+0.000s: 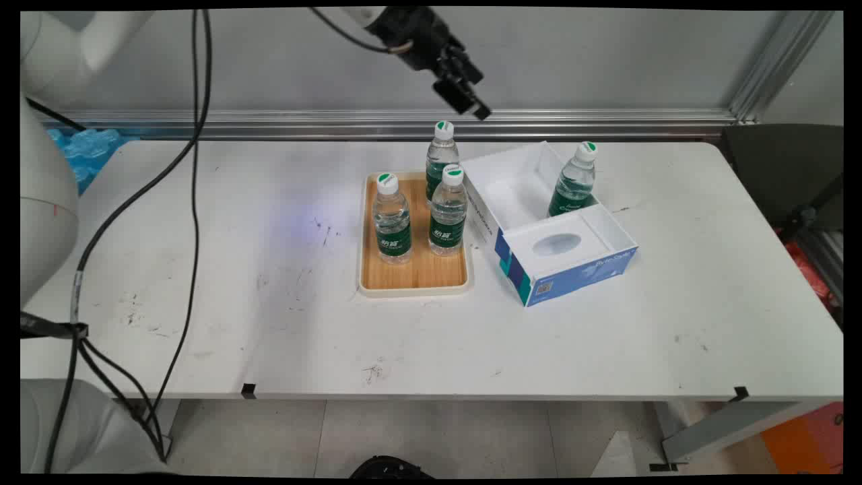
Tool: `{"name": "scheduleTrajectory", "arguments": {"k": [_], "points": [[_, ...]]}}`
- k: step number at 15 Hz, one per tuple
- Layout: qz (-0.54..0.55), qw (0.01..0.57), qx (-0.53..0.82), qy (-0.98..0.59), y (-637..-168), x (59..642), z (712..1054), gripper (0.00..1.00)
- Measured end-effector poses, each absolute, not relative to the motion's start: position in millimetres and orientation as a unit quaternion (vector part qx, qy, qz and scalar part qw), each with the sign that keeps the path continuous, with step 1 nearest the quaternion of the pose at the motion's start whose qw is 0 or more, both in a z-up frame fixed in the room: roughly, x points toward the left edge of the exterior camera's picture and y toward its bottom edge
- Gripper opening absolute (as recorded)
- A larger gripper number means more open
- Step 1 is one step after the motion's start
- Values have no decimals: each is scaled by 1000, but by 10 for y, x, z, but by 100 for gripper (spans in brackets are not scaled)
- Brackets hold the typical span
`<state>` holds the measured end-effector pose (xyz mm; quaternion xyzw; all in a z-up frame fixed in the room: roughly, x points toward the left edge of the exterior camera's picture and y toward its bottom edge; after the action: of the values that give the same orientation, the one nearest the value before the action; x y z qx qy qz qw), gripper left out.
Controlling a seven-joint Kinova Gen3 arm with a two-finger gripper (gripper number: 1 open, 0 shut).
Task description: Pick up the green bottle from the white box
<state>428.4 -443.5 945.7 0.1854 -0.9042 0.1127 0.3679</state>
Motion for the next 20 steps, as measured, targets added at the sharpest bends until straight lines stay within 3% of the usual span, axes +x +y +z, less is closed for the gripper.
{"name": "scheduleTrajectory", "arguments": {"k": [5, 20], "points": [[108, 373, 183, -903, -4533, 3862, 9443, 100], [98, 358, 172, -912, -4657, 3069, 8643, 100]]}}
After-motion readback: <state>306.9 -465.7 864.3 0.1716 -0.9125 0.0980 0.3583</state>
